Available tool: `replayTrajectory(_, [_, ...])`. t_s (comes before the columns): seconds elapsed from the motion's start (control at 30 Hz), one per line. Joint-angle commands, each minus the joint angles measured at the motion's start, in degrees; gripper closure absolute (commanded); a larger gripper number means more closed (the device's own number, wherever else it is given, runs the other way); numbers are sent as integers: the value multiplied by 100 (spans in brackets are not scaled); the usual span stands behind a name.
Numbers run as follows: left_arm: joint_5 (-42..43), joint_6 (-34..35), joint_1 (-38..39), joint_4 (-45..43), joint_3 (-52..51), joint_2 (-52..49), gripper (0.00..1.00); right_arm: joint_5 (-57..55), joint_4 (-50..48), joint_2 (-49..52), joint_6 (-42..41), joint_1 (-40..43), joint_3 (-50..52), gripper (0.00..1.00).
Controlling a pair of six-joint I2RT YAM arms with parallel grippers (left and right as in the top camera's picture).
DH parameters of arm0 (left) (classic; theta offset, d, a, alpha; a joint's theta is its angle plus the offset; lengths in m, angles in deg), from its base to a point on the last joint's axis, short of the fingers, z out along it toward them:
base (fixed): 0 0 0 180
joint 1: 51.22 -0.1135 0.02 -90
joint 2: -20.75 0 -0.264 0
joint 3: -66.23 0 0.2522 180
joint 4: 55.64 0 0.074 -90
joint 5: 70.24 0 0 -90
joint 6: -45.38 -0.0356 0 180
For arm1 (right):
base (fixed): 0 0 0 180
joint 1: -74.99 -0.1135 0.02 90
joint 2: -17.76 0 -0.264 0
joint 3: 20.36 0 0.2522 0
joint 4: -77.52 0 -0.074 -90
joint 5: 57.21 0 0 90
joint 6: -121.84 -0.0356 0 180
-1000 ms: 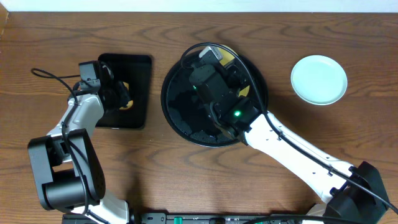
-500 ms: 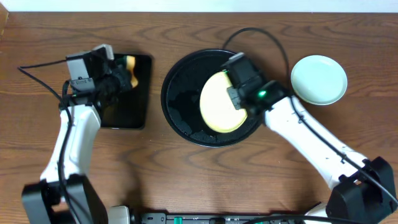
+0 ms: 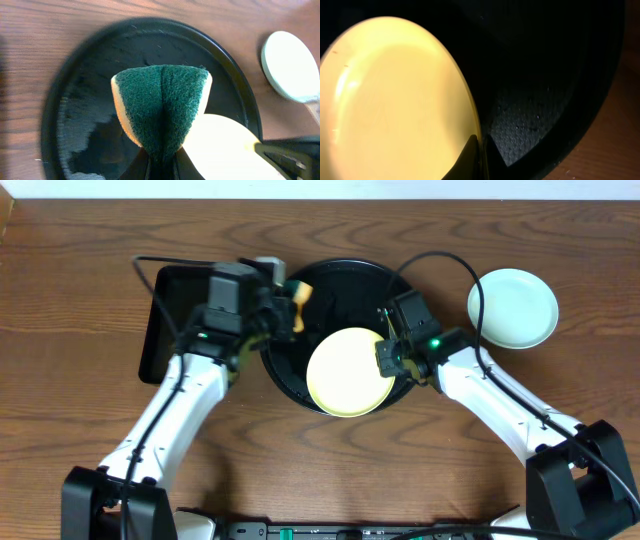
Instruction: Clean dirty plates on tray and stack at the side
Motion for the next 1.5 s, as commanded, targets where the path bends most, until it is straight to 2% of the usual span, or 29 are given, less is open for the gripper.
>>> replayTrajectory(0.0, [-632,-114,407,52,-7,-33,92,-173,-181,-46,-442,15,262,99])
replayTrajectory(0.27, [-1058,-90,1014,-90,-343,-35,92,-190,-651,-46,-632,15,619,99])
replayTrajectory(0.8, [-1069,-42,1224,-2361,-1655,-627,92,-192,-649,-46,-627,15,627,99])
replayTrajectory(1.0, [-1082,-46,1263,-2612,-1663,-1019,92,-192,-651,-46,-627,15,627,99])
replayTrajectory(1.33, [-1773,-46,1268,-2830,-1663,-1320,93,-190,-645,-46,-627,15,627,99])
replayTrajectory(1.47, [-1775,-22,1276,-3023,-1663,-1362,92,-188,-643,-46,-627,15,627,99])
